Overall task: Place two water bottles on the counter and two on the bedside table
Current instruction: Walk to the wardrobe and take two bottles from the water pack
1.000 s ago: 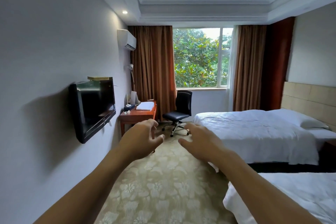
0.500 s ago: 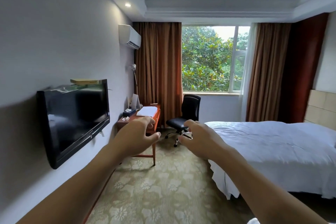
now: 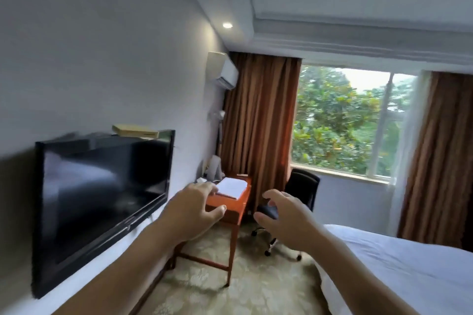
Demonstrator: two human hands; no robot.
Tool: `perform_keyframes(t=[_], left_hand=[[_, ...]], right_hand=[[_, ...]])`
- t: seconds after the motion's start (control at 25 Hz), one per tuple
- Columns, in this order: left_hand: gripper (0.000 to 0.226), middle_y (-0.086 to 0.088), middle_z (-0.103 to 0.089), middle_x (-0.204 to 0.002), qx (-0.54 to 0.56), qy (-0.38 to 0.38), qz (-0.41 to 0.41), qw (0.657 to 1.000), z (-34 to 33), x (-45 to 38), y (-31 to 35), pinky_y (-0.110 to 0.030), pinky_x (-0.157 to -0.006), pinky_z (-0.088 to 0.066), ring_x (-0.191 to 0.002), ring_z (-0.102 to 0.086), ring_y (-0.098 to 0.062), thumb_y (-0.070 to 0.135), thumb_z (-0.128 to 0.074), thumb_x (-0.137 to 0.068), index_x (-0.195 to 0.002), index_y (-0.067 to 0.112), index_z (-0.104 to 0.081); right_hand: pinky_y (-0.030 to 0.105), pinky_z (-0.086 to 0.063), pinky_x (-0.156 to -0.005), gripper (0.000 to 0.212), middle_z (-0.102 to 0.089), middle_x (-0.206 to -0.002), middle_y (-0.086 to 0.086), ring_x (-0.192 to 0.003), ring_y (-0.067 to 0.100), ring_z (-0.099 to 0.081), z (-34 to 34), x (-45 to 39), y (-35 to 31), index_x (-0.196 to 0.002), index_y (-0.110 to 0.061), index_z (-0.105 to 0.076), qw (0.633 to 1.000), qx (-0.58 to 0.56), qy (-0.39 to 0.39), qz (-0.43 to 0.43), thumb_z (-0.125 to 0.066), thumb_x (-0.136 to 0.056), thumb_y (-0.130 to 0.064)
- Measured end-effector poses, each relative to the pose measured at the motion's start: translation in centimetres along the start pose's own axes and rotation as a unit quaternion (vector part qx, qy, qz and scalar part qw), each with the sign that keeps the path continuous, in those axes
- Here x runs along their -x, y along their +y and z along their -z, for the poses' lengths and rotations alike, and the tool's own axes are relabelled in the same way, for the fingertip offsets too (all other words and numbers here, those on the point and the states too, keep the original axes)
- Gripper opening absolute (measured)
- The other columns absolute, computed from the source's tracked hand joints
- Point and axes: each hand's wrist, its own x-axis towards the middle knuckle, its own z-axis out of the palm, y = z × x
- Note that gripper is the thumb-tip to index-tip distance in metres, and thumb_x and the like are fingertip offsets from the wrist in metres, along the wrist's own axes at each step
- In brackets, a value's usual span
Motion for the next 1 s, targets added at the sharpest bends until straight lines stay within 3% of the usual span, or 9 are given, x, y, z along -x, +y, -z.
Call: perform_keyframes(t=[0.12, 0.32, 0.52, 0.72, 1.0], left_hand=[[0.048, 0.005, -0.065, -0.12, -0.052, 0.003, 0.055, 0.997, 1.0, -1.0, -5.1, -0.032, -0.094, -0.046, -0.111, -0.057, -0.016, 0.049, -0.061, -0.085, -0.124, 0.022, -0.058], [0.048, 0.008, -0.062, -0.122, -0.138, 0.042, 0.195, 0.97, 4.9, 1.6, -14.1, -0.033, -0.092, -0.047, -0.114, -0.055, -0.013, 0.051, -0.059, -0.085, -0.125, 0.025, -0.056], [0.051, 0.007, -0.061, -0.129, -0.263, 0.093, 0.34, 0.898, 10.2, 8.4, -17.9, -0.031, -0.094, -0.045, -0.119, -0.055, -0.016, 0.052, -0.06, -0.086, -0.128, 0.024, -0.055], [0.052, 0.007, -0.059, -0.131, -0.321, 0.199, 0.534, 0.757, 16.2, 21.3, -13.0, -0.027, -0.094, -0.042, -0.12, -0.054, -0.014, 0.053, -0.058, -0.088, -0.13, 0.022, -0.054], [0.049, 0.008, -0.061, -0.127, -0.414, 0.305, 0.687, 0.514, 19.7, 38.5, 6.4, -0.028, -0.096, -0.045, -0.119, -0.056, -0.012, 0.05, -0.06, -0.088, -0.129, 0.024, -0.057]], right_hand=[[0.034, -0.048, -0.091, 0.054, -0.065, -0.122, -0.001, -0.11, 0.023, -0.061, -4.9, -6.2, -2.8, -0.131, -0.024, -0.056, 0.997, -0.036, -0.019, 0.062, -0.061, -0.086, -0.053], [0.029, -0.042, -0.077, 0.047, -0.066, -0.107, -0.003, -0.095, 0.019, -0.062, -13.8, -14.1, -11.1, -0.127, -0.023, -0.059, 0.967, -0.136, -0.073, 0.202, -0.063, -0.087, -0.048], [0.024, -0.044, -0.078, 0.053, -0.064, -0.115, -0.007, -0.093, 0.012, -0.058, -19.2, -16.5, -22.8, -0.135, -0.026, -0.055, 0.888, -0.218, -0.153, 0.375, -0.062, -0.09, -0.051], [0.024, -0.047, -0.082, 0.05, -0.057, -0.112, -0.013, -0.093, 0.008, -0.058, -21.0, -9.8, -35.0, -0.134, -0.03, -0.054, 0.728, -0.31, -0.244, 0.561, -0.06, -0.09, -0.052], [0.026, -0.045, -0.084, 0.055, -0.058, -0.118, -0.009, -0.099, 0.011, -0.058, -16.0, 12.0, -43.5, -0.138, -0.026, -0.051, 0.486, -0.372, -0.338, 0.715, -0.057, -0.091, -0.054]])
